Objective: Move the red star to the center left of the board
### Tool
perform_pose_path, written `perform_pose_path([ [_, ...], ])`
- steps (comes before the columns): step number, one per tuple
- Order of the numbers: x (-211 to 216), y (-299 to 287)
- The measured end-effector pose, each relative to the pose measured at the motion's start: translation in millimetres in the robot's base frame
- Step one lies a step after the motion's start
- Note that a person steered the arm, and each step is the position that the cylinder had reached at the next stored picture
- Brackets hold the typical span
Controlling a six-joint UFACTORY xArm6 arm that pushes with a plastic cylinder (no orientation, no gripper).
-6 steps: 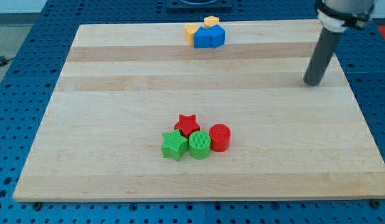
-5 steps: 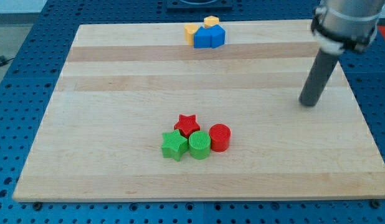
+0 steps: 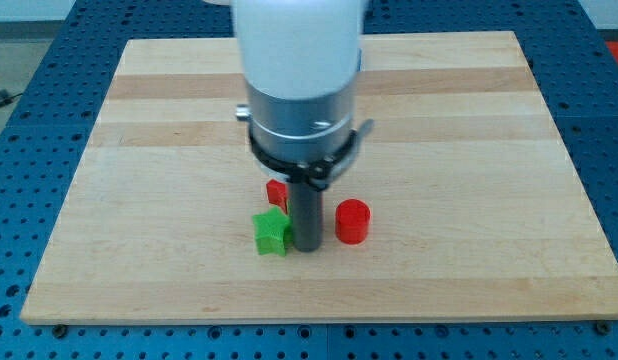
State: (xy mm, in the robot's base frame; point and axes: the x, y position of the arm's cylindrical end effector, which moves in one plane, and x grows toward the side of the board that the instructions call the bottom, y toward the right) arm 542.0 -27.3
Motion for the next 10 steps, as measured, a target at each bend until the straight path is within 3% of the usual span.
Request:
perform_pose_path([
  [2,-33.6,0.8],
  [4,-21.9,67.0],
  [5,-60.8,77.1],
  [10,-45.6,1.5],
])
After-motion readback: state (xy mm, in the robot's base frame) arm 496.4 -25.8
